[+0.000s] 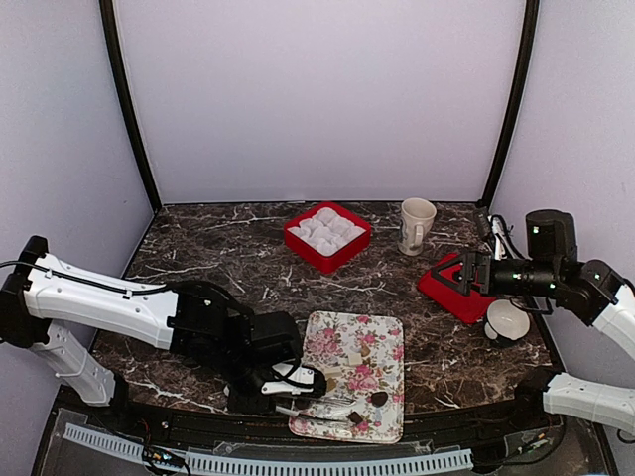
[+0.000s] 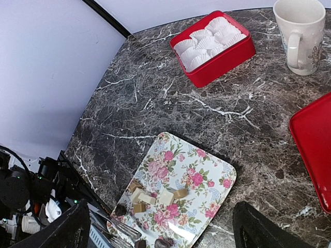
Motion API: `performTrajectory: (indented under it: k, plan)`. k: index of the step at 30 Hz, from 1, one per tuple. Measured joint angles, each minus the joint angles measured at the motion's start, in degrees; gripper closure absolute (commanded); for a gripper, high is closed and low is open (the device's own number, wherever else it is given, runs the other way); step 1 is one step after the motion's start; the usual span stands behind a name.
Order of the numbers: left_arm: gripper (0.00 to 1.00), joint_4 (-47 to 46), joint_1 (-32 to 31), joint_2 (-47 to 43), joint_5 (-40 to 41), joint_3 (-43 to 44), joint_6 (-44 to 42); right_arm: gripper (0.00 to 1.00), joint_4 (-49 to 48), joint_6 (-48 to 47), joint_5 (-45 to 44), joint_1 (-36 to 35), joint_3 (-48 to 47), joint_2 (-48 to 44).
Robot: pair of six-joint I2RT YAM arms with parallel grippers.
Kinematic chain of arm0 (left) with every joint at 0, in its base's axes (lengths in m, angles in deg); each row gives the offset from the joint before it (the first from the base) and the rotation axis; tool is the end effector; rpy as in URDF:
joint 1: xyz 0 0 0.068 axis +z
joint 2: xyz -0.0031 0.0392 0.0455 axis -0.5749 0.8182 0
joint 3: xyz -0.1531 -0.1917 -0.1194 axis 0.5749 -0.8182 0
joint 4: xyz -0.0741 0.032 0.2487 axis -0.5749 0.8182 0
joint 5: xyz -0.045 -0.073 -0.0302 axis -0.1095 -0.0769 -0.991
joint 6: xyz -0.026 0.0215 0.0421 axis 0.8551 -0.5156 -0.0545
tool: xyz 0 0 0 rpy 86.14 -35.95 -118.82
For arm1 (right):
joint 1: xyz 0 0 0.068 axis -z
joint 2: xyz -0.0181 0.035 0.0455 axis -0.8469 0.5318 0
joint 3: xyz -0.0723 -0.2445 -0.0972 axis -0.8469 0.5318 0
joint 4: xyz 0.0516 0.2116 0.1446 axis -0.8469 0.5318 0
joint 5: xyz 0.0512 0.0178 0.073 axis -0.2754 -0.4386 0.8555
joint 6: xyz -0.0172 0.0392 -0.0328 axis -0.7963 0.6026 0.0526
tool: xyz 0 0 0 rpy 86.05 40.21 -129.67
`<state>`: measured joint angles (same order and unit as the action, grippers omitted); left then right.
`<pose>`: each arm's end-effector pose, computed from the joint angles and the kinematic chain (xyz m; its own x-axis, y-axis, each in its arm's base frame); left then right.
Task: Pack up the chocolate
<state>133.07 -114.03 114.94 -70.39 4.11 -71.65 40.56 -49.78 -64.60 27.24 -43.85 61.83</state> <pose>0.0535 -0.2881 0.2244 0.0024 0.9461 -0.3238 0.9999 -0.0071 -0.0133 0.1273 0.0894 0.3084 -0.7180 0.1388 -0.6821 -0.4274 0.6855 0.5894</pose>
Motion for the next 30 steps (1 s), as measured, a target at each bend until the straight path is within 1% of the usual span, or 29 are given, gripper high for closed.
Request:
performTrajectory:
  k: [7, 17, 21, 23, 25, 28, 30]
  plan:
    - [0.66, -2.32, -0.04, 3.21, 1.46, 1.57, -2.25, 0.04, 0.02, 0.59, 0.0, 0.0, 0.0, -0.02]
    - [0.83, -3.67, -0.04, 3.87, 1.68, 1.7, -3.65, 0.05, 0.37, 1.03, -0.02, 0.0, 0.0, -0.39]
    - [0.87, -3.61, 0.83, 2.78, 1.18, 1.66, -2.49, 0.05, 0.39, 1.03, -0.02, 0.0, 0.0, -0.37]
    - [0.89, -3.48, 2.43, 0.57, -0.33, 1.66, -1.51, 0.05, 0.37, 1.03, -0.02, 0.0, 0.0, -0.31]
    - [0.92, -3.48, 5.35, -2.21, -1.66, 1.68, -0.61, 0.05, 0.33, 1.03, -0.02, 0.0, 0.0, -0.24]
    - [0.93, -3.39, 12.57, -6.32, -3.54, 2.58, 0.81, 0.05, 0.2, 1.03, 0.0, 0.0, 0.0, 0.17]
    - [0.93, -3.74, 17.2, -7.28, -4.09, 4.26, 1.92, 0.05, -0.13, 1.03, 0.0, 0.0, 0.0, 0.66]
